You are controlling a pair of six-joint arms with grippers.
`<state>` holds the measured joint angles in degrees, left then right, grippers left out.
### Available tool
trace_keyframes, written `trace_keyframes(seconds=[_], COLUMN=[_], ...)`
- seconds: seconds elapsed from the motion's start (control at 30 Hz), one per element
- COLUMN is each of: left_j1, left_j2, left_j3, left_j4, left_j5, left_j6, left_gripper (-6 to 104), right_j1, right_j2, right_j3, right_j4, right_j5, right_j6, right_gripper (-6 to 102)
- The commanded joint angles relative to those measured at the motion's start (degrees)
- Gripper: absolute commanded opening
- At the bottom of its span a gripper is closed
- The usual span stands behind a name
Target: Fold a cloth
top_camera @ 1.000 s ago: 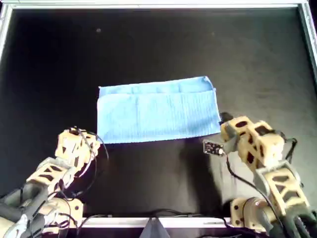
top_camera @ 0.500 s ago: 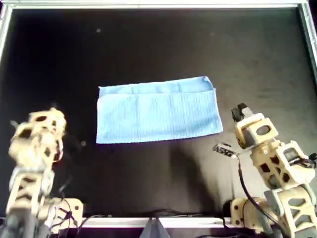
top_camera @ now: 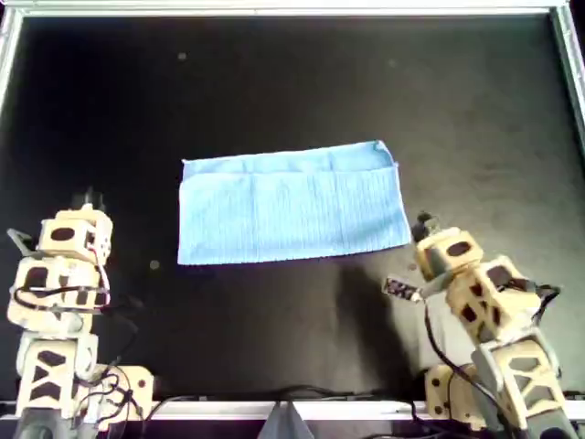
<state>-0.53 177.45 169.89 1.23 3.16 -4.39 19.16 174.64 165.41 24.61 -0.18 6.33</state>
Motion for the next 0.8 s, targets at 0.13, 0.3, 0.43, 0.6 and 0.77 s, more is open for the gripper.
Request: trace_keyframes(seconds=[0.13,0.3,0.43,0.6,0.77], left_j1=[0.97,0.97,0.97,0.97,0.97], left_j2=[1.05,1.05,1.05,1.05,1.05], left_j3=[-0.88,-0.88,-0.88,-0.88,-0.79], left_j4=[-0.79,-0.79,-0.79,-0.79,-0.79], left_j5=[0.18,0.18,0.18,0.18,0.26], left_j6=[-0.09,-0.09,-0.09,0.35,0.09], left_gripper=[46,46,46,46,46], right_j1=[-0.70,-1.14,-4.13,-4.04,-4.31], right_j2=[3.87,3.87,3.60,3.60,3.78], right_j3=[-0.26,0.35,2.55,5.80,5.89], right_j4=[-1.23,-1.23,-1.23,-1.23,-1.41], right_j5=[0.44,0.53,0.44,0.26,0.26], right_j6=[0.44,-0.09,0.18,-0.18,-0.18], right_gripper=[75,75,75,75,76])
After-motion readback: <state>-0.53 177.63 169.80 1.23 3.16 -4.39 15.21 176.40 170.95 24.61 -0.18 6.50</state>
